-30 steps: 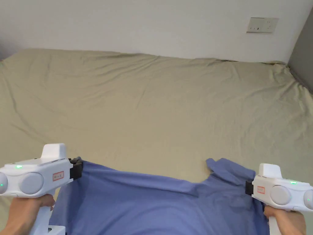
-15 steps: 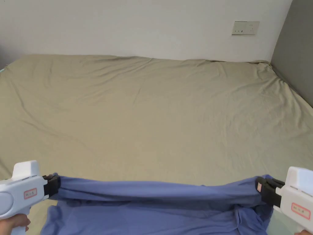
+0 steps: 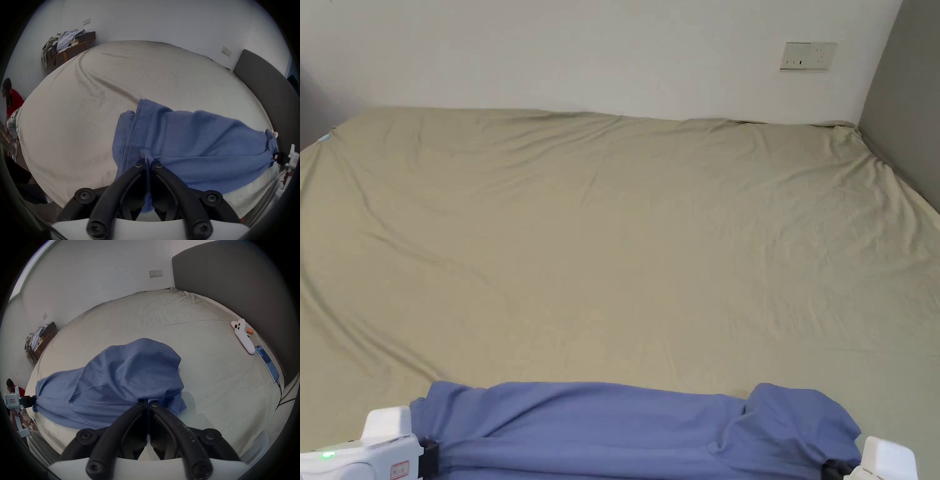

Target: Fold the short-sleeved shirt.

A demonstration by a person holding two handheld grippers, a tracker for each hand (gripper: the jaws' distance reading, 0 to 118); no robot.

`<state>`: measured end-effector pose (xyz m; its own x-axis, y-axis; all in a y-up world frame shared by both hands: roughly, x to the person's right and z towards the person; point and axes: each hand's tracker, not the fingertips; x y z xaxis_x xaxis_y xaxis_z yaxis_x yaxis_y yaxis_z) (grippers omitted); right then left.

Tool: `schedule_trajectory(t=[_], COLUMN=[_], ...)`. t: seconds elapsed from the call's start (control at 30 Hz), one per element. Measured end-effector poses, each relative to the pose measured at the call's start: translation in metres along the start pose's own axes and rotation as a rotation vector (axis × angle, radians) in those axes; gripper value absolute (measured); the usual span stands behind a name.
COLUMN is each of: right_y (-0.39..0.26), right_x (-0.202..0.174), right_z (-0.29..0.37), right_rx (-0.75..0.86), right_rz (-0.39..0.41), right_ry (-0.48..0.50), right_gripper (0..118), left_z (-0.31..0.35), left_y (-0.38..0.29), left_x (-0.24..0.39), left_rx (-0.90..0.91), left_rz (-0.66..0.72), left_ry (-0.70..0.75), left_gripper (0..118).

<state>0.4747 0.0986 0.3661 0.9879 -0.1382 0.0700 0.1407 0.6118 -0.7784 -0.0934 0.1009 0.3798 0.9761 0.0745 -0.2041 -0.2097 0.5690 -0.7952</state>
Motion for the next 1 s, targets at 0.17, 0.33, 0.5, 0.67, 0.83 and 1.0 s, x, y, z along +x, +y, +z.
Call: schedule_trajectory(t=[0.17,0.33,0.5,0.67,0.83,1.0], right_y=[0.022,0.068,0.103,0.115,0.117,0.116], right_x=[-0.018,-0.057,-0.103,-0.135,-0.151,-0.154], right_z=[0.029,0.085,0.142,0.171,0.181,0.184], right_rx=[0.083,0.347,0.604,0.765,0.848,0.893], right_rz=[0.059,0.185,0.212,0.248,0.260,0.269], right_ry=[-0.041,-0.055,0.011,-0.066,-0.103,-0.091], right_gripper=[31,114,114,114,112,48], left_z=[0.023,0.088,0.148,0.181,0.187,0.188], left_y=[0.016,0.057,0.094,0.101,0.096,0.087], left_x=[0.010,0.035,0.075,0.111,0.129,0.137], left_rx=[0.021,0.316,0.599,0.874,0.999,1.044], left_rz=[0.015,0.020,-0.094,-0.176,-0.193,-0.238], left_ry=[-0.018,-0.131,-0.133,-0.072,-0.028,-0.036], left_gripper=[19,115,114,115,112,45])
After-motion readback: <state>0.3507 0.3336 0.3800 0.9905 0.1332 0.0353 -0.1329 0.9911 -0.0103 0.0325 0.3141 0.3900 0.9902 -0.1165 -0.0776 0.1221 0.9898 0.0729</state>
